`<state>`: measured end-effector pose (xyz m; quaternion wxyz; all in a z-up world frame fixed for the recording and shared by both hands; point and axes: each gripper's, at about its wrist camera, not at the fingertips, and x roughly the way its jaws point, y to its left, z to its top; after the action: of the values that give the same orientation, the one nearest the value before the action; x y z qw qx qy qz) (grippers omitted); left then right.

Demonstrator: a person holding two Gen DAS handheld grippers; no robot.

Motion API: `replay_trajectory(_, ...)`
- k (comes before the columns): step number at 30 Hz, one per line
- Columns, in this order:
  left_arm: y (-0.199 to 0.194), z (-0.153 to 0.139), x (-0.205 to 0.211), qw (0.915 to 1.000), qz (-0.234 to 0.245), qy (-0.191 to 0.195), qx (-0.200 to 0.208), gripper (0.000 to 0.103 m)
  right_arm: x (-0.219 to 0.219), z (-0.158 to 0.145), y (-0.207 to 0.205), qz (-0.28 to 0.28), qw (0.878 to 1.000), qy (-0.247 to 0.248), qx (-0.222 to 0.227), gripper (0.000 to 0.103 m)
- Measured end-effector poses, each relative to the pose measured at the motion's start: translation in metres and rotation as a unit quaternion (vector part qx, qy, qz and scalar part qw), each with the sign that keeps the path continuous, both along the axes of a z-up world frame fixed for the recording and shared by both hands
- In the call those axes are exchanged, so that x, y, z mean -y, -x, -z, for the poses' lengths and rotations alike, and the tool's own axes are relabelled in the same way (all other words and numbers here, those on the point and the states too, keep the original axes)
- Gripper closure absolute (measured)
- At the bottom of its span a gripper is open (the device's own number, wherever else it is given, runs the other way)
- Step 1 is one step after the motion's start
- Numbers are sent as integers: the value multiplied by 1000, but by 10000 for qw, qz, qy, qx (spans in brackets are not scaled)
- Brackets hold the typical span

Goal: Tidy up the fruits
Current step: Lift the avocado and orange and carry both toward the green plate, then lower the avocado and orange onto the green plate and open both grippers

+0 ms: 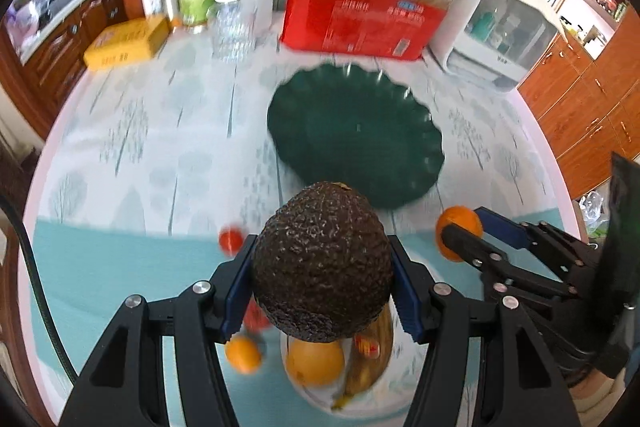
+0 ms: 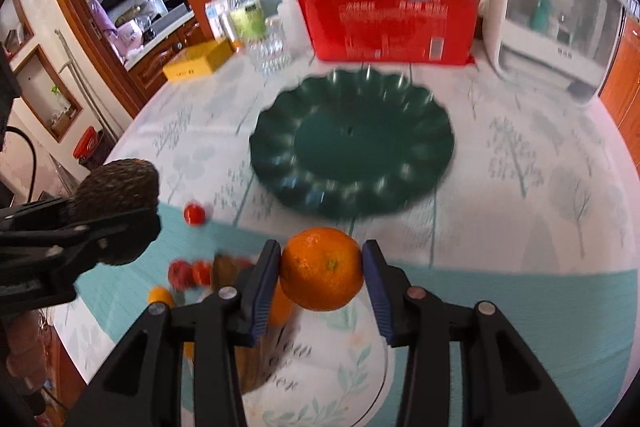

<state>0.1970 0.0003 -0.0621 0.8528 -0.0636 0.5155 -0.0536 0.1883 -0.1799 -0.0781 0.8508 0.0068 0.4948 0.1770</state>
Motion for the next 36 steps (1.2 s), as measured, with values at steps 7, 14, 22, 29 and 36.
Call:
replay_trajectory(7, -58, -14, 5, 9993, 111, -255, 257, 44, 5, -28, -49, 188, 9991, 130, 351, 61)
replay_trajectory(14, -107, 3, 12, 9993, 265, -187, 191, 44, 3, -26, -100, 345, 9985, 237, 360, 61)
replay_trajectory(22, -148, 62, 15, 9989, 325, 133, -312, 44, -8, 33, -134, 385, 9979, 493, -184, 61)
replay_trajectory(29, -164, 99, 23, 9981, 361, -139, -479, 43, -5, 73, -147, 539, 9953, 492, -640, 61)
replay_trajectory(36, -171, 114, 24, 9973, 318, -273, -606, 43, -5, 85, -148, 579, 9942, 522, -738, 60)
